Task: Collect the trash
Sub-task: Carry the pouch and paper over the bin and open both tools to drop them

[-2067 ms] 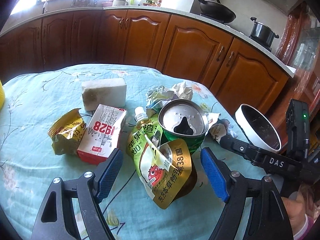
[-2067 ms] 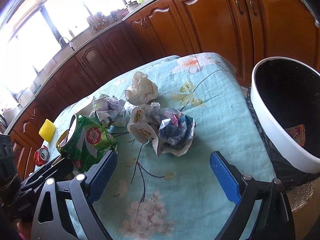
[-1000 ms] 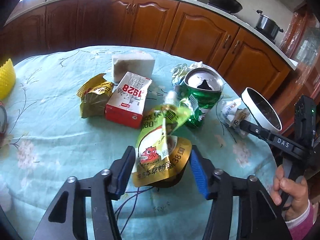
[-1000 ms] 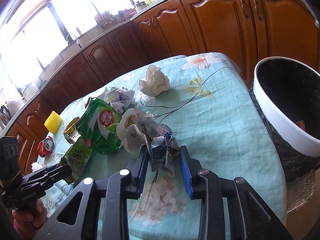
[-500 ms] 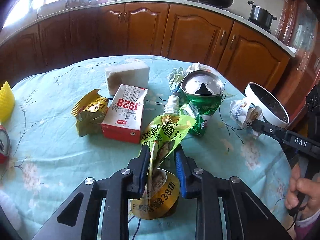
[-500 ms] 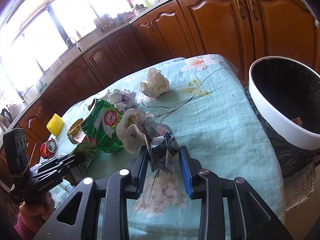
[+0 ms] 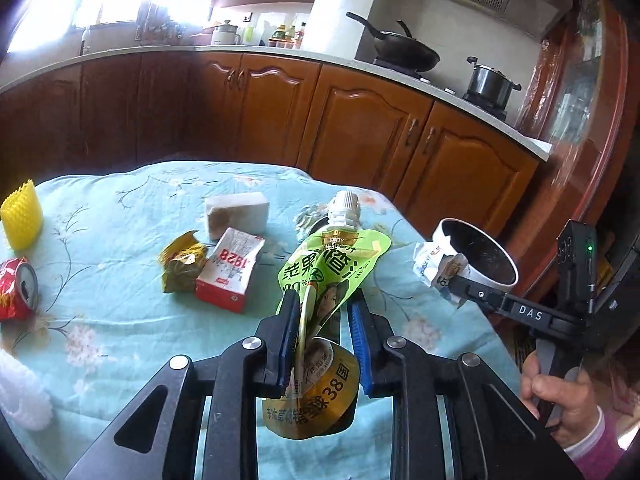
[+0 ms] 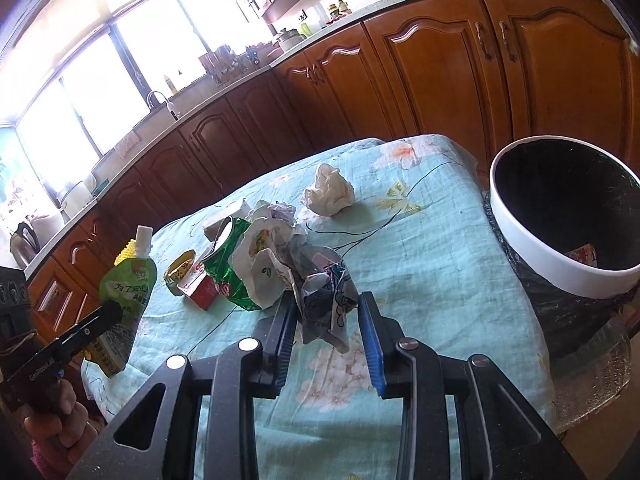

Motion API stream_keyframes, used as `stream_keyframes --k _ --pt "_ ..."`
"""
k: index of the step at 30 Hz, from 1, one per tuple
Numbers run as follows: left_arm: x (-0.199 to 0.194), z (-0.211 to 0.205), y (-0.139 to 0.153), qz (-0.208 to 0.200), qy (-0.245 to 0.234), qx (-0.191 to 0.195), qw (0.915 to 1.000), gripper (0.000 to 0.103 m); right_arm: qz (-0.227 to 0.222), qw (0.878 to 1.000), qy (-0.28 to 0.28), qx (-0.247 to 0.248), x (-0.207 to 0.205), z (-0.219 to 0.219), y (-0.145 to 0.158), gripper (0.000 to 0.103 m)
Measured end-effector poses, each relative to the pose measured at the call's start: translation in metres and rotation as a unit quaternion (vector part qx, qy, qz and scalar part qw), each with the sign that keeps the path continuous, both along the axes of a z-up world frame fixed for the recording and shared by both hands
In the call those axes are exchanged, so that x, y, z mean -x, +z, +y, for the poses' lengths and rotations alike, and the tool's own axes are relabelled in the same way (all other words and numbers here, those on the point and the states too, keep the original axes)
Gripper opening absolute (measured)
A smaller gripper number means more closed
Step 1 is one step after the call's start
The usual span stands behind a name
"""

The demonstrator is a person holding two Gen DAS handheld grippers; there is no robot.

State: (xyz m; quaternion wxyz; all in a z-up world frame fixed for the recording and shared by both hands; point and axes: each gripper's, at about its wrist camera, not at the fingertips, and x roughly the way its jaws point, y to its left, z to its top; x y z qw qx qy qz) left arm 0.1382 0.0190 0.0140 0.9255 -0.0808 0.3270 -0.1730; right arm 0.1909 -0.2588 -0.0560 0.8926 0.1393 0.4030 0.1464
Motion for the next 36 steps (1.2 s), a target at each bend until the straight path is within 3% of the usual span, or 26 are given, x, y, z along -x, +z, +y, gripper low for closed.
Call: stream_keyframes --k 7,15,29,34,36 --pt "-0.016 -0.051 -0.002 0.004 -0.063 0.001 0.9980 0.024 -0.006 0.999 -0.034 0.003 0.014 -0.031 0.008 0.032" --pt "-0.063 -0.118 -0.023 0.036 -0.123 -0.001 0.9918 0.024 -0.010 0.996 -0.082 0.015 0.024 -0.082 0.018 0.032" --pt "-0.141 -0.208 -0.033 0.050 -0.172 -0.021 0.9837 0.024 -0.029 0.986 -0.165 0.024 0.016 -0.157 0.032 0.035" --pt "-0.166 -0.233 -0.034 0.056 -0.178 -0.022 0.9822 0.024 -0.034 0.984 -0.173 0.036 0.004 -0.172 0.035 0.029" --pt "-0.177 -0.242 -0.035 0.058 -0.177 -0.023 0.9823 0.024 -0.031 0.984 -0.167 0.046 -0.003 -0.174 0.033 0.012"
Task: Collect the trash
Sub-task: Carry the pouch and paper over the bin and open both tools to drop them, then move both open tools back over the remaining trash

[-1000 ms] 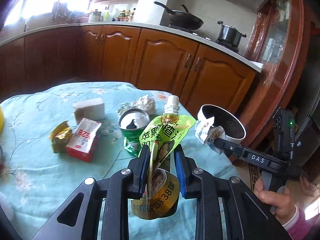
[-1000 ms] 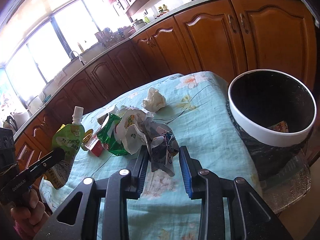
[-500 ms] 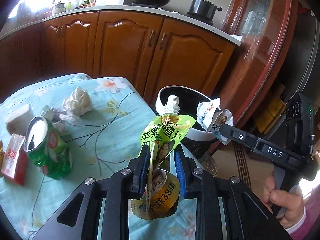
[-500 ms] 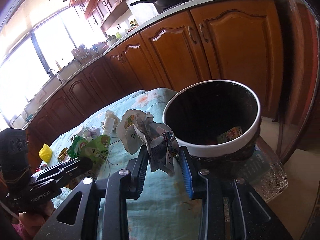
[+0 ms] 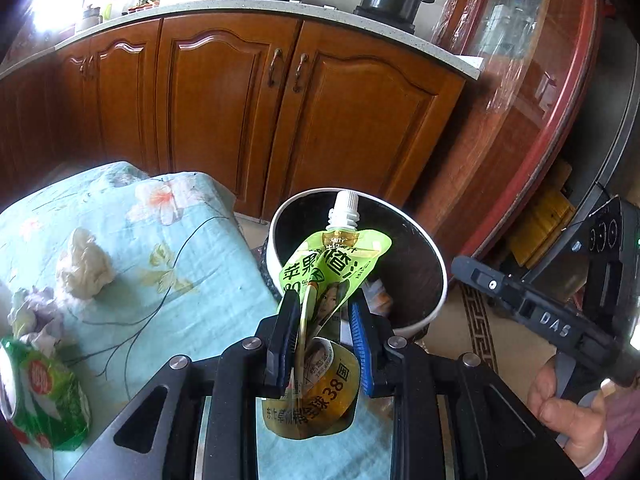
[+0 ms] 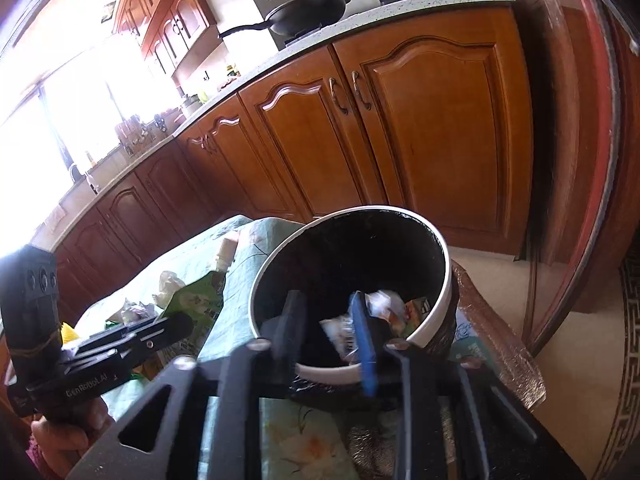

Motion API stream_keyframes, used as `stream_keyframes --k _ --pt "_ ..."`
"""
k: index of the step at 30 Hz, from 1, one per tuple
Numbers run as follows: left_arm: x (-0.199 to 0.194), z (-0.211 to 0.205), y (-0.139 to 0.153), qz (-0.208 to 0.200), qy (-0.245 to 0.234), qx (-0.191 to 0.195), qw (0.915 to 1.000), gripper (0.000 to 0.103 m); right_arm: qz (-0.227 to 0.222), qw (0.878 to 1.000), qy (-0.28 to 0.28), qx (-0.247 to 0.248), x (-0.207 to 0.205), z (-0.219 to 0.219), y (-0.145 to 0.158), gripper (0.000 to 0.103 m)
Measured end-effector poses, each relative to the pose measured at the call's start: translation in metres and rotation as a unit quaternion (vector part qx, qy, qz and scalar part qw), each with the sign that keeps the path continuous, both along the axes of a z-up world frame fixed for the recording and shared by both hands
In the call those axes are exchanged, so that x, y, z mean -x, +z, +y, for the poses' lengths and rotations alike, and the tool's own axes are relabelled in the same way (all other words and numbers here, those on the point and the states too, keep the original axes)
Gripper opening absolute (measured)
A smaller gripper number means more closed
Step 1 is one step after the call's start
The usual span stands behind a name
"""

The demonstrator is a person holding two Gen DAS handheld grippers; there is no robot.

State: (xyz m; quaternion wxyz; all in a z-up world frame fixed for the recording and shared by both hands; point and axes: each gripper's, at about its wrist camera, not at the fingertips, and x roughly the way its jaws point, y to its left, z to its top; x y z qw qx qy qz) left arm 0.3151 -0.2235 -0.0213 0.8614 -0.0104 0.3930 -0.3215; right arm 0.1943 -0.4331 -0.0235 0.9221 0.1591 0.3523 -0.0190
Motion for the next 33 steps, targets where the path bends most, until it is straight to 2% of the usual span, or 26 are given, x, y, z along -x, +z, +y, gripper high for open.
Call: stream_keyframes --k 2,5,11,13,14,15,16,20,28,30,32,33 --pt "-0.009 -0.008 -0.002 -0.001 0.002 -0.002 1.0000 0.024 0.006 1.000 0.006 0.004 -0.007 -0.001 -0.006 0.001" --pt "-0.020 -0.021 -0.003 -0.002 0.002 -0.011 0.9999 0.024 0.015 1.000 0.010 0.009 -0.015 -0.003 -0.014 0.000" --pt "-0.043 -0.055 -0.007 0.009 -0.011 -0.031 0.9994 0.026 0.003 1.000 -0.003 0.007 -0.014 -0.008 -0.012 0.000" --pt "-0.048 -0.068 -0.009 0.014 -0.018 -0.037 0.9991 0.039 0.003 1.000 -0.010 0.003 -0.011 -0.012 -0.011 0.001" --pt "-0.048 -0.071 -0.009 0.012 -0.018 -0.038 0.9990 0.050 0.005 1.000 -0.013 0.000 -0.011 -0.014 -0.011 0.006" --pt "-0.049 -0.074 -0.008 0.008 -0.014 -0.041 0.9990 0.059 0.007 1.000 -0.020 -0.001 -0.008 -0.015 -0.013 0.006" --pt "-0.048 -0.076 -0.007 0.005 -0.011 -0.042 0.9991 0.060 0.010 1.000 -0.023 -0.004 -0.007 -0.017 -0.013 0.006" --pt "-0.037 -0.066 -0.005 -0.009 -0.006 -0.025 0.9996 0.060 0.012 0.999 -0.037 -0.016 0.003 -0.022 -0.015 0.006" --pt "0.019 -0.009 -0.018 -0.007 0.014 0.006 0.9999 0.064 0.018 0.999 -0.026 -0.034 0.015 -0.004 -0.019 0.008" --pt "0.035 0.007 -0.021 -0.009 0.020 0.010 0.9997 0.066 0.025 0.999 -0.022 -0.042 0.016 0.004 -0.023 0.020" --pt "0.052 0.024 -0.024 -0.009 0.024 0.014 0.9996 0.067 0.025 0.998 -0.016 -0.052 0.019 0.011 -0.026 0.063" --pt "0.061 0.035 -0.021 -0.010 0.027 0.015 0.9995 0.067 0.022 0.998 -0.013 -0.054 0.021 0.016 -0.026 0.070"
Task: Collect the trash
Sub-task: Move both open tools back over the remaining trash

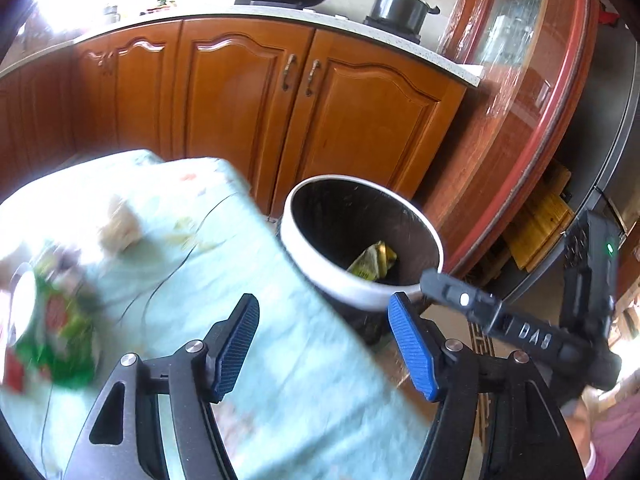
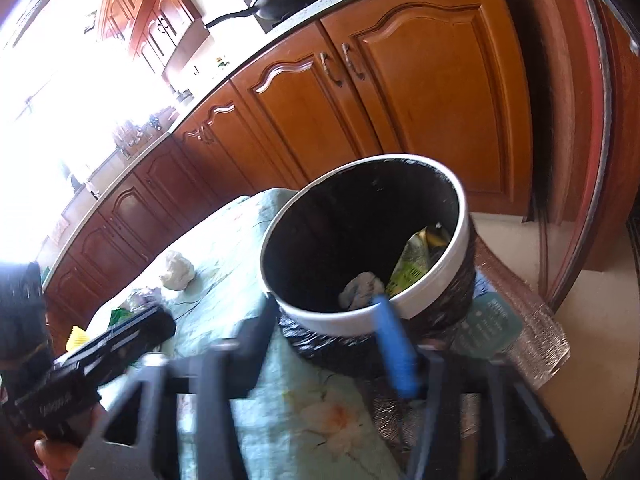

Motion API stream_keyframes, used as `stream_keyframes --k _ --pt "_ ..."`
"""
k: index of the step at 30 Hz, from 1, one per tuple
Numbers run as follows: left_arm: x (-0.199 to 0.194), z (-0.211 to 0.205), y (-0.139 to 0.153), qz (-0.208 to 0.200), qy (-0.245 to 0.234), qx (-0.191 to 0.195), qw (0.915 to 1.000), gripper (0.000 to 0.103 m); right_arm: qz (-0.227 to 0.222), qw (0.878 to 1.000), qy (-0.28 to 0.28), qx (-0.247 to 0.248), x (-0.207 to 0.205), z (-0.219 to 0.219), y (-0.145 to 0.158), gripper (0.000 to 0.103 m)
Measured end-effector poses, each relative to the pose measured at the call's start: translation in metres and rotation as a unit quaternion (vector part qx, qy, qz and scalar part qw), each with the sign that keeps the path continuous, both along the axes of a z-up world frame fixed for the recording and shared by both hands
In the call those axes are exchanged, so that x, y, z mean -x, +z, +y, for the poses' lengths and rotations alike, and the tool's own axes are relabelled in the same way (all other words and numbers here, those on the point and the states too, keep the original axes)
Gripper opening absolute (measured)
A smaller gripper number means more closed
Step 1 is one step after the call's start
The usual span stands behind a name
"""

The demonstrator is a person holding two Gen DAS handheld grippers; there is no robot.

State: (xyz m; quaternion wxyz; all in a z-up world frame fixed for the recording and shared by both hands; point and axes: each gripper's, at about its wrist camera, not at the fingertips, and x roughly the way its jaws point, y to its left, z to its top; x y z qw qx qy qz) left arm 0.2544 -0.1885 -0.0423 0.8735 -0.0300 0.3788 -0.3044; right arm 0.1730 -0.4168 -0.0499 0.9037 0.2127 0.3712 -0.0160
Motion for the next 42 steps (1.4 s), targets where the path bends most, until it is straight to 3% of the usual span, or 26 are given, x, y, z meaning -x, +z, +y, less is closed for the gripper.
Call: stream_keyframes --k 5,10,16,20,28,31,33,42 --pt "0.038 0.049 -0.002 -0.006 0.030 -0.008 0.9995 0.070 -0.006 1.000 0.021 -0.007 0.008 0.026 -0.001 0.089" --pt "0.063 0.109 -0.007 0.002 0.092 -0.015 0.9957 0.072 -0.001 1.000 0.028 0.001 0.013 0.059 -0.001 0.099" --pt "0.088 0.176 -0.008 0.014 0.180 -0.004 0.9836 0.073 -0.007 0.998 0.057 0.003 0.018 0.106 -0.006 0.101" --pt "0.099 0.206 -0.005 0.006 0.233 -0.004 0.9725 0.077 -0.015 0.992 0.123 0.010 0.019 0.148 -0.009 0.101" --pt "0.108 0.250 0.004 -0.006 0.298 -0.026 0.9542 0.080 -0.038 0.967 0.225 0.113 0.017 0.226 0.008 0.101" --pt "0.102 0.257 0.005 -0.008 0.303 -0.027 0.9526 0.080 -0.037 0.956 0.243 0.159 0.014 0.251 0.014 0.101" --pt "0.101 0.262 0.005 -0.007 0.307 -0.031 0.9510 0.080 -0.040 0.953 0.260 0.151 0.010 0.264 0.016 0.101" --pt "0.076 0.276 -0.014 0.010 0.309 -0.037 0.9504 0.080 -0.005 0.962 0.229 0.149 -0.009 0.286 -0.016 0.099"
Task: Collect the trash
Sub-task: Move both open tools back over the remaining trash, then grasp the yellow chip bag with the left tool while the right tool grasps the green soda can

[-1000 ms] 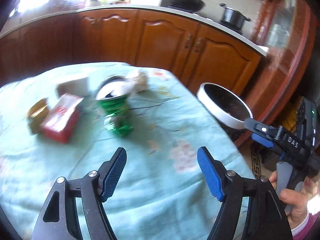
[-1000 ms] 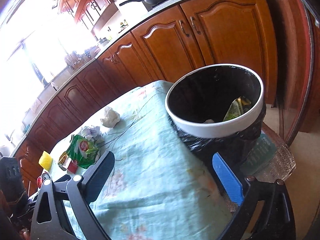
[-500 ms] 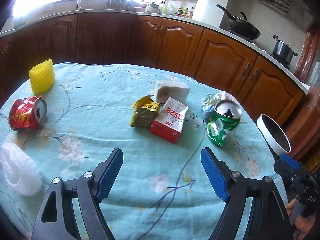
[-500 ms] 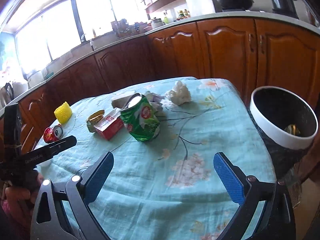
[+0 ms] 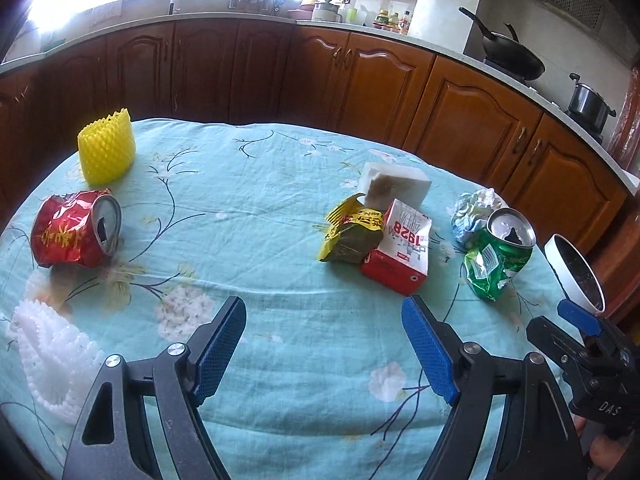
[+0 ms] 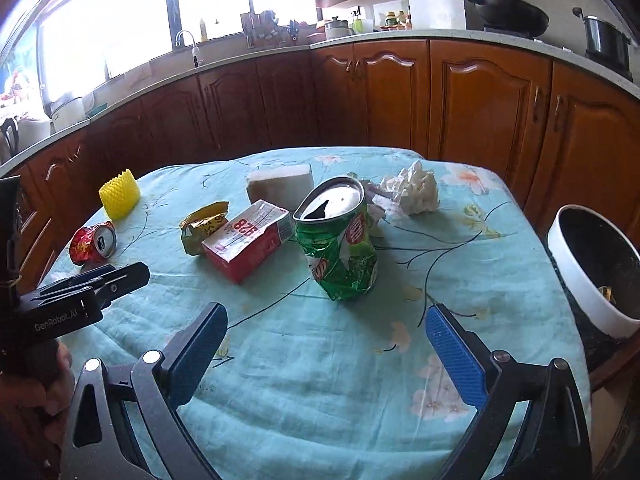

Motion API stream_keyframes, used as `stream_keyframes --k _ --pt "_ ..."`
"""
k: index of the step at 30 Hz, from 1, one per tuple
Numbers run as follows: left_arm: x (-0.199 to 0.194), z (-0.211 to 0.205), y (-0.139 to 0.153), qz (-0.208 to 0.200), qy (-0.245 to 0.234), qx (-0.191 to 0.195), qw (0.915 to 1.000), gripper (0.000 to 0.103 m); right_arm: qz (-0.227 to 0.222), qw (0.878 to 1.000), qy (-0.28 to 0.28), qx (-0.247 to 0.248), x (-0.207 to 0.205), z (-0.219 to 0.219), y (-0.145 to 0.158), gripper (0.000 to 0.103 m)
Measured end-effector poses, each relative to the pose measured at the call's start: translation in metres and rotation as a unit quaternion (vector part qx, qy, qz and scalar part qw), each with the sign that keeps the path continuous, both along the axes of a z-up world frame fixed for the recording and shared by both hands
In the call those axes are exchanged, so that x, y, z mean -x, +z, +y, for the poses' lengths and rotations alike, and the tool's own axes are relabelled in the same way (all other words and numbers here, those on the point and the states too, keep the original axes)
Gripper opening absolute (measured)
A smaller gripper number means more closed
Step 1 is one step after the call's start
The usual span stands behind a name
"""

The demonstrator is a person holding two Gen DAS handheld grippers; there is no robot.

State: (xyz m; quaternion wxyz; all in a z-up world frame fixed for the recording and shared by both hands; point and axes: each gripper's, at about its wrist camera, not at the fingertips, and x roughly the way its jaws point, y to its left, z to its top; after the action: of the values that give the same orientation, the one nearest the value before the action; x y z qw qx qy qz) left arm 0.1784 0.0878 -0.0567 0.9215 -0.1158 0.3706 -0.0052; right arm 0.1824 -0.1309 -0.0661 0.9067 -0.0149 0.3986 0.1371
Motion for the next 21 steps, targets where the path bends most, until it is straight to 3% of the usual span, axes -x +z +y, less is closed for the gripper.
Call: stream_keyframes --k 11,21 --pt "-0.051 0.007 -0.020 0.031 0.000 0.004 0.9995 0.078 0.021 0.999 -0.009 -0.023 -0.024 -0.005 -0.012 0.090" --pt "-0.097 0.009 -0.028 0.034 -0.014 0.001 0.9993 0.064 0.022 0.999 -0.018 -0.018 -0.052 0.003 -0.017 0.088"
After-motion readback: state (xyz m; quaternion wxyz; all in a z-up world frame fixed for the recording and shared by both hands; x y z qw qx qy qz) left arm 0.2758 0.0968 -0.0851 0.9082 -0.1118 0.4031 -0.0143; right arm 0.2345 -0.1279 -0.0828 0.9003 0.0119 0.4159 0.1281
